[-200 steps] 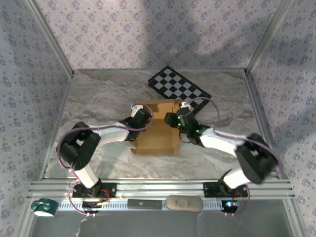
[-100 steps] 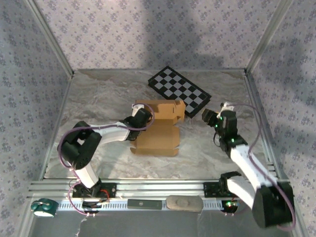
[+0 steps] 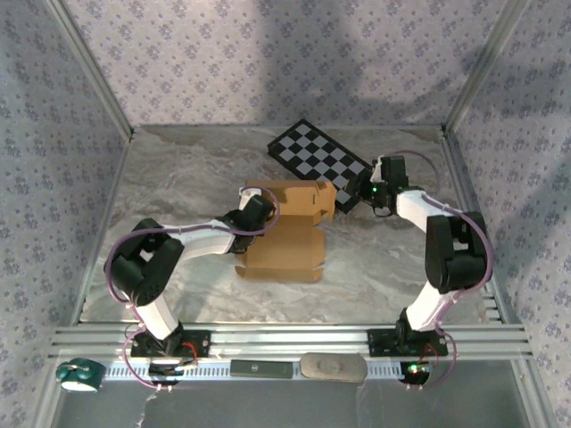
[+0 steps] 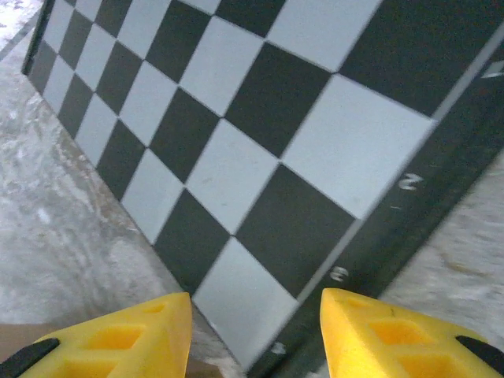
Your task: Fold the paper box
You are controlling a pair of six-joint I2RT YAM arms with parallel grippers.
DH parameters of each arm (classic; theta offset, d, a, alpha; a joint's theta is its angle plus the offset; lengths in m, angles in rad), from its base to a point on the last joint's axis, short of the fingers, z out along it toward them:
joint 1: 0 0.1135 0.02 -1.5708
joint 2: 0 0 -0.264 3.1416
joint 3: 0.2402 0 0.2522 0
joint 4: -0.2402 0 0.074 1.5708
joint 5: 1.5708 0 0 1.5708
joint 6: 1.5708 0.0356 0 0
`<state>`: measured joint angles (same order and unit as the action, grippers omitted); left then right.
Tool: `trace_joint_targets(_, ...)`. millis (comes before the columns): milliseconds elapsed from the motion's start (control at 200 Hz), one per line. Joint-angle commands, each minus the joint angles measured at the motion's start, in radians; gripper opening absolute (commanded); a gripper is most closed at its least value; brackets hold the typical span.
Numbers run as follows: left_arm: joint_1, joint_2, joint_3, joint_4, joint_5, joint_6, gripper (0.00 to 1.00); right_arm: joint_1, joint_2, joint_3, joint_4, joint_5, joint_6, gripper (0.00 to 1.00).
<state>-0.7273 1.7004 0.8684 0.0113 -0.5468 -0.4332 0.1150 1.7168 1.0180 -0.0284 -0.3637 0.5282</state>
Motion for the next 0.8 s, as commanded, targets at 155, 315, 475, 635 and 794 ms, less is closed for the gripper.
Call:
trace_joint_targets(155, -0.002, 0.014, 0.004, 0.003, -0.019, 0.025, 0.00, 0.078, 0.047, 0.048, 0.015, -0.109, 0.255, 0.48)
trace_joint_targets(315, -0.003, 0.022, 0.004, 0.001, -0.023, 0.015, 0.00, 0.082, 0.098, 0.028, 0.114, -0.178, 0.349, 0.41)
trace_joint_targets(475, -0.003, 0.025, 0.003, 0.000, -0.024, 0.002, 0.00, 0.084, 0.040, -0.067, 0.178, -0.179, 0.373, 0.39)
trace_joint_targets(635, -0.003, 0.034, 0.002, 0.001, -0.025, 0.001, 0.00, 0.096, 0.025, -0.105, 0.242, -0.223, 0.391, 0.38)
trace_joint_targets(794, -0.002, 0.035, 0.007, -0.004, -0.025, -0.002, 0.00, 0.109, 0.004, -0.130, 0.251, -0.221, 0.388, 0.34)
